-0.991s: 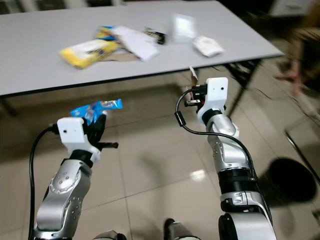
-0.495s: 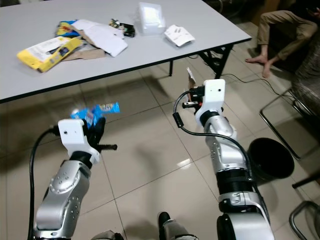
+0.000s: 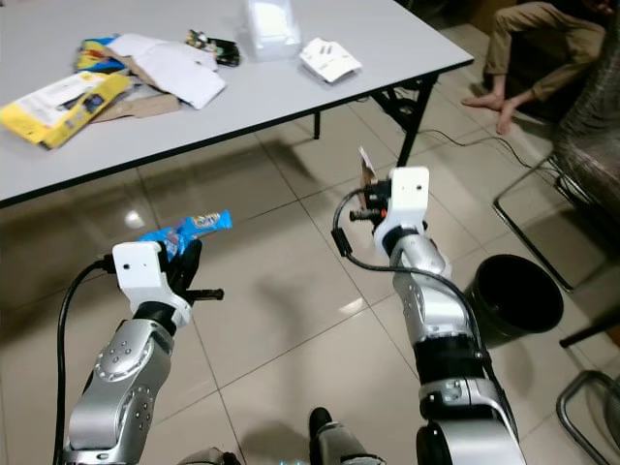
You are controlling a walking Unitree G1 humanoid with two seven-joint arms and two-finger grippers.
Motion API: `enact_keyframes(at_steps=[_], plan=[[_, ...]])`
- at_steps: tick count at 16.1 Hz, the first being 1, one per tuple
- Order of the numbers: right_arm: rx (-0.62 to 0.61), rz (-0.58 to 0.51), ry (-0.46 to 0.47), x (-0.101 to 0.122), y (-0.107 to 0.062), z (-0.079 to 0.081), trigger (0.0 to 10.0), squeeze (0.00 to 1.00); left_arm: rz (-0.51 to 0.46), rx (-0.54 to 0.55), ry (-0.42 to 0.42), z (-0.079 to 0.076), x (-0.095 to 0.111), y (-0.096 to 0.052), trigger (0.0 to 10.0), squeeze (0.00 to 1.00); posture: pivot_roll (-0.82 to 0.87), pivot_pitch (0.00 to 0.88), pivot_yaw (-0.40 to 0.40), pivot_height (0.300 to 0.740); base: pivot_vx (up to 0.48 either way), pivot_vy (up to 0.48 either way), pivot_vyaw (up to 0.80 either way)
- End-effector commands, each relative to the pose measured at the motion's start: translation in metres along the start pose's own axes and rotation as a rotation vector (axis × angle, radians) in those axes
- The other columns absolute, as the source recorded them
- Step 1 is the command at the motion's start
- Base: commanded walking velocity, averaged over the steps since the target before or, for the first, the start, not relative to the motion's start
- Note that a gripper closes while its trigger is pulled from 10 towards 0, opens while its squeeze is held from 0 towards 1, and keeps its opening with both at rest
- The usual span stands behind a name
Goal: Picking trash to rubbish bin
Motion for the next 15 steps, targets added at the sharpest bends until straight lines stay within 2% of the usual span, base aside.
enact_keyframes(at_steps=[1, 5, 8, 10, 11, 13, 15], plan=[[-0.011, 0.031, 0.002, -0.007, -0.001, 0.001, 0.0, 0.0, 0.037, 0.003, -0.005, 0.003, -0.008, -0.003, 10.0, 0.0, 0.01, 0.14, -0.009, 0.74, 0.0, 0.0, 0.0], [-0.008, 0.061, 0.011, -0.018, -0.002, 0.006, 0.0, 0.0, 0.08, 0.003, -0.007, 0.005, -0.019, 0.0, 10.0, 0.0, 0.01, 0.142, -0.01, 0.74, 0.0, 0.0, 0.0], [-0.006, 0.115, 0.024, -0.037, -0.003, 0.013, 0.0, 0.0, 0.115, 0.018, 0.009, 0.011, -0.031, 0.003, 10.0, 0.0, 0.01, 0.142, -0.01, 0.74, 0.0, 0.0, -0.8], [-0.016, 0.176, 0.061, -0.056, -0.004, 0.018, 0.0, 0.0, 0.141, 0.045, 0.014, 0.02, -0.041, 0.003, 10.0, 0.0, 0.01, 0.142, -0.01, 0.74, 0.0, 0.0, -0.8], [-0.031, 0.23, 0.097, -0.071, -0.006, 0.022, 0.0, 0.0, 0.169, 0.056, 0.014, 0.027, -0.051, 0.002, 10.0, 0.0, 0.02, 0.136, -0.009, 0.74, 0.0, 0.0, 0.0], [-0.038, 0.338, 0.11, -0.099, -0.012, 0.029, 0.0, 0.0, 0.258, 0.096, 0.011, 0.045, -0.075, -0.002, 10.0, 0.0, 0.02, 0.136, -0.009, 0.74, 0.0, 0.0, 0.0], [-0.06, 0.416, 0.131, -0.115, -0.018, 0.029, 0.0, 0.0, 0.303, 0.114, 0.022, 0.056, -0.089, -0.005, 10.0, 0.0, 0.02, 0.136, -0.009, 0.74, 0.0, 0.0, -0.8]])
Point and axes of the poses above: a point about 5 cm out from each wrist's last joint towards the gripper, its own y axis pointing out of the wrist towards the gripper, its own x axis along the axis of the wrist's last joint, z = x × y, the point moved 2 cm from there along y, pointing out of the wrist towards the gripper, and after that the axes turned 8 degrees about -y, right-handed, at the moved point
